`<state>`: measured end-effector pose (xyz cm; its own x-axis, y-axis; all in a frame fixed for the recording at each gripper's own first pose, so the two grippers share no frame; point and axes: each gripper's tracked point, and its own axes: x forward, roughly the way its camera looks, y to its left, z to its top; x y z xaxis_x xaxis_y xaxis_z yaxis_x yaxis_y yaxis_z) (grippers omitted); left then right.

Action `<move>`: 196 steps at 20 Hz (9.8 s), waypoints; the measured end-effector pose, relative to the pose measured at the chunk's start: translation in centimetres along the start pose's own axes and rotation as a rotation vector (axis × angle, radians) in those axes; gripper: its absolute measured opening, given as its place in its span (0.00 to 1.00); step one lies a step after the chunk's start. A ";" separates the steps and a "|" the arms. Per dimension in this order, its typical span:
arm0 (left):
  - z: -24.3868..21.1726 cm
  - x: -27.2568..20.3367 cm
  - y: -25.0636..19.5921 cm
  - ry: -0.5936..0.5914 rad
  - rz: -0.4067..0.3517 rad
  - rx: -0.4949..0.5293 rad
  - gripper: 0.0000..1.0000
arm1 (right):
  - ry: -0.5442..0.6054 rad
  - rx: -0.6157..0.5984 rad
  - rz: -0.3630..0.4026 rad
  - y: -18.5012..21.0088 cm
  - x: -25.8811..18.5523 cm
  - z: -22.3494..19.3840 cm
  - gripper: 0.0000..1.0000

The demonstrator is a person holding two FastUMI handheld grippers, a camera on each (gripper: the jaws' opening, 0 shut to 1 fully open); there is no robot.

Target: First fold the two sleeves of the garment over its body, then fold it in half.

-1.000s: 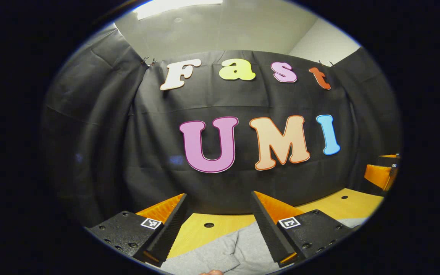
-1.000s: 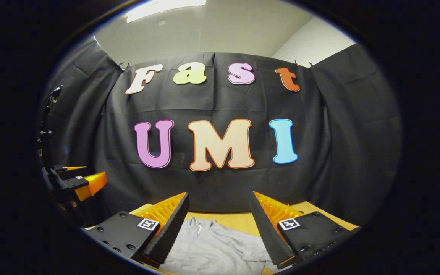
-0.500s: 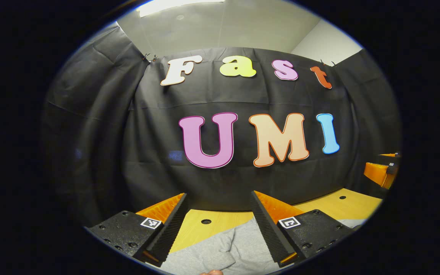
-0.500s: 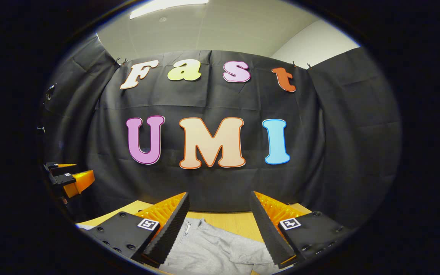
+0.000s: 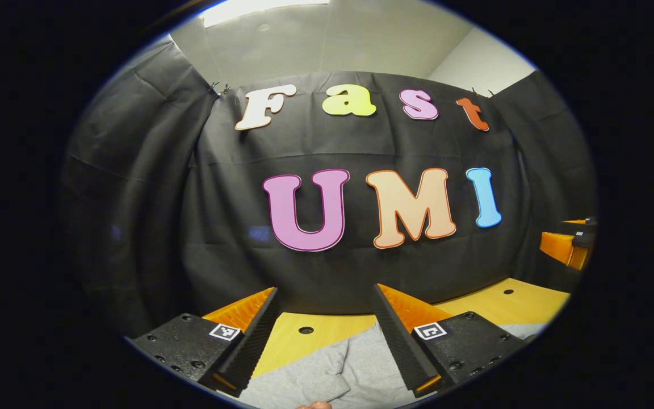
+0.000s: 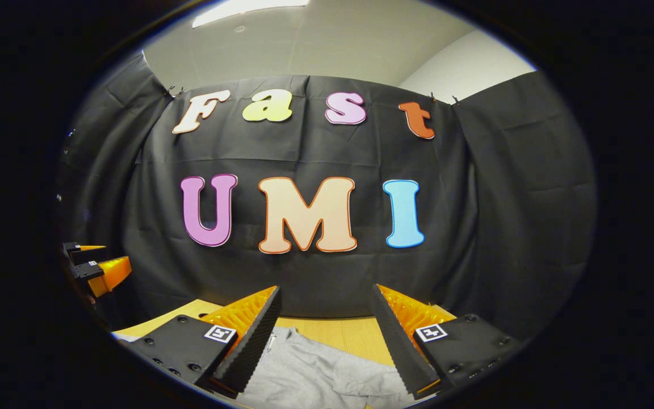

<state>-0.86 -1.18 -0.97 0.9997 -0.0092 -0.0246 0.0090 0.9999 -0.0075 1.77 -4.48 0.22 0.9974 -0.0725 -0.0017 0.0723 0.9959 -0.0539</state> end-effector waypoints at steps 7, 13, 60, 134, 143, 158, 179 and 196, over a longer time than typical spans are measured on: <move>0.2 0.6 -0.6 -0.003 -0.018 0.012 0.95 | 0.047 -0.097 0.044 -1.1 0.1 -0.7 0.98; -0.4 1.2 -2.8 0.012 -0.062 -0.010 0.95 | 0.119 -0.102 -0.036 -7.7 0.5 -3.0 0.98; -2.6 2.6 -8.0 0.061 -0.102 0.059 1.00 | 1.203 -0.073 -0.171 -27.7 -18.1 -36.4 0.63; -6.3 -13.6 26.7 0.182 0.576 0.126 0.96 | 0.924 -0.010 0.486 27.9 11.6 -32.5 0.03; -12.4 -13.6 27.3 0.280 0.546 0.077 0.96 | 0.753 0.089 0.515 30.4 12.7 -27.3 0.98; -28.6 -15.4 24.7 0.636 0.427 -0.029 0.96 | 0.673 0.029 0.458 24.4 10.4 -23.5 0.98; -37.6 -16.3 22.1 0.899 0.376 -0.192 0.70 | 0.677 0.017 0.378 16.7 8.8 -23.3 0.98; -33.5 -10.9 19.4 0.874 0.353 -0.223 0.00 | 0.665 -0.006 0.319 8.5 6.2 -22.7 0.98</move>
<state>-12.37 18.08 -34.37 0.5718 0.1993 -0.7958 -0.3834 0.9225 -0.0444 8.43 2.29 -22.86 0.7556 0.2018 -0.6232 -0.2230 0.9738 0.0449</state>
